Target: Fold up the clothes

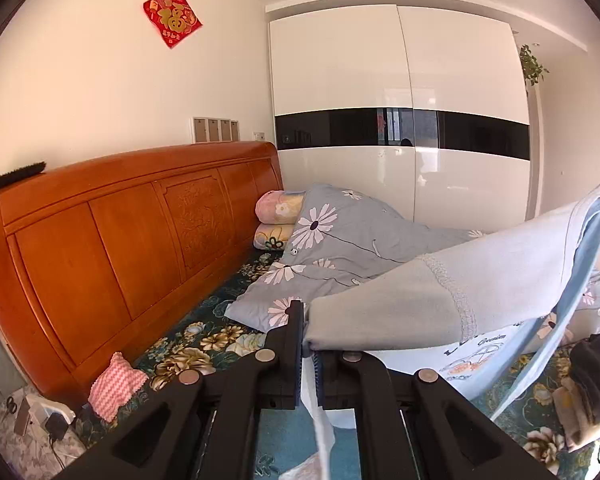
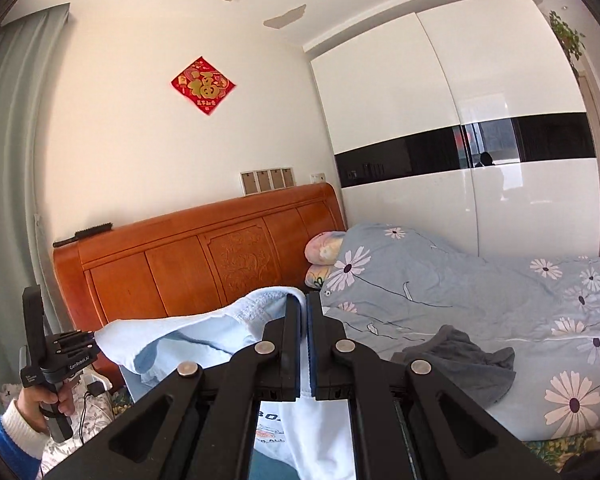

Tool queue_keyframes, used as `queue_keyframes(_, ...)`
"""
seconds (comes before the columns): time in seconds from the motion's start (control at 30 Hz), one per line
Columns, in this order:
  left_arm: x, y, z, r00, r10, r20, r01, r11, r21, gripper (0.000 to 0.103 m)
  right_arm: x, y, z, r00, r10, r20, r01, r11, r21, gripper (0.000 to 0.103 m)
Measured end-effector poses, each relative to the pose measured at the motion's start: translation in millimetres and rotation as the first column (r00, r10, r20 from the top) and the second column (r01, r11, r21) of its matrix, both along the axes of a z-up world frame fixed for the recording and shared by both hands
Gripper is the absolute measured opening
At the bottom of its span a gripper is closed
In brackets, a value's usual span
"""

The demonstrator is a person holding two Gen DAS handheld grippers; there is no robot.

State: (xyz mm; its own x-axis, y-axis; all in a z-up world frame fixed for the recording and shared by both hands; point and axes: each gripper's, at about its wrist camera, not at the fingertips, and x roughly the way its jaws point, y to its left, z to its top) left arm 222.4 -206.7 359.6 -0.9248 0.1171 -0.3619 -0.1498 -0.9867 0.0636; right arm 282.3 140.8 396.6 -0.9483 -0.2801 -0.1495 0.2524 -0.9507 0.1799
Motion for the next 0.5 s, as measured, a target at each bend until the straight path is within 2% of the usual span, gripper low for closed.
queue_keyframes(0.13,30.3,-7.0,-12.0,1.0,0.022,-0.005,-0.022,0.999,-0.038,0.005,30.7,-5.3,-5.2,0.999,0.04,-0.015,-0.04,0.999,0.015,0.002)
queue_keyframes(0.3,31.7,-14.7,10.5,1.0,0.03,0.007,-0.03,0.999,-0.043,0.005,45.4,-17.3,6.6,0.995,0.079,-0.055,-0.077,0.996,0.053,0.002)
queue_keyframes(0.4,6.6,-5.6,20.5,0.998,0.05,0.025,-0.047,0.994,-0.103,0.005,22.4,-20.7,14.8,0.997,0.063,-0.04,-0.06,0.995,0.081,0.002)
queue_keyframes(0.5,-35.5,3.7,-1.2,0.993,0.07,0.095,-0.053,0.985,-0.162,0.005,-28.4,-21.1,2.5,0.997,0.042,0.063,-0.048,0.994,0.095,0.002)
